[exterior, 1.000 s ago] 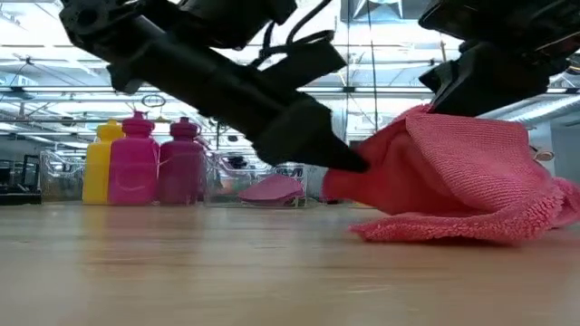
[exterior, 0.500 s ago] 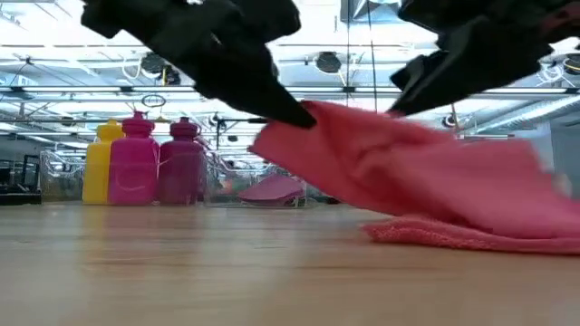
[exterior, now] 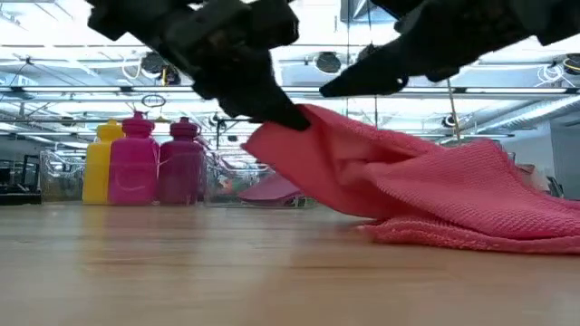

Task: Pick & Place Sports Items
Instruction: Adjust the pink microfiber towel

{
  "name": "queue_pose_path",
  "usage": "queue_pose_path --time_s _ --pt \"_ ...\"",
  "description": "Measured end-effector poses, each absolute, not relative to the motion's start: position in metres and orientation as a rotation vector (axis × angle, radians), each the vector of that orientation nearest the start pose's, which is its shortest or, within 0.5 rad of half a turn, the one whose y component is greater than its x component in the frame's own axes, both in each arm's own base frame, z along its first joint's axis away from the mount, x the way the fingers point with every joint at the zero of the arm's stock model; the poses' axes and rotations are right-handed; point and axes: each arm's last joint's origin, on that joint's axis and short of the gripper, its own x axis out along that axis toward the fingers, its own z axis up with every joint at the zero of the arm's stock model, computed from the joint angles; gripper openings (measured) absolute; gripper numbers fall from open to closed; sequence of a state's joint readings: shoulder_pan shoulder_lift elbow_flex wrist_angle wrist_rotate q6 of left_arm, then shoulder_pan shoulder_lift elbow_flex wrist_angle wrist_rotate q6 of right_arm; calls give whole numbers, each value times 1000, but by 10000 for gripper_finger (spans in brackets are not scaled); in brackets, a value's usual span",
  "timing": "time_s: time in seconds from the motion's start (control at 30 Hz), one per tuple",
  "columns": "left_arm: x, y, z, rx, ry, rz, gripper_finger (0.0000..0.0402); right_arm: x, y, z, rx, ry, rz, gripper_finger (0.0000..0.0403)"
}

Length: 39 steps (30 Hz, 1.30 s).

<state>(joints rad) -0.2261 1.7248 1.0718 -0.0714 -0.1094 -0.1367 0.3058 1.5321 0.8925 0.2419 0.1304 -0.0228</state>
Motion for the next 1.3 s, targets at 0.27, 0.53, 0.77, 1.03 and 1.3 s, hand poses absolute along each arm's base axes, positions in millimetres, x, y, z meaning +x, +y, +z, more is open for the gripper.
queue_pose_path --time_s 0.27,0.53,0.77,1.03,1.3 --pt "360 -67 202 -64 670 44 0 324 121 204 -200 383 -21 248" --pt "361 -61 203 -90 663 75 0 326 127 181 -320 421 -269 245" --pt "361 -62 202 -90 668 74 0 321 126 178 -328 473 -294 213" --pt "353 -60 209 -89 700 115 0 314 124 169 -312 567 -310 162" --pt "334 -63 239 -41 647 198 0 310 122 164 -312 627 -320 113"
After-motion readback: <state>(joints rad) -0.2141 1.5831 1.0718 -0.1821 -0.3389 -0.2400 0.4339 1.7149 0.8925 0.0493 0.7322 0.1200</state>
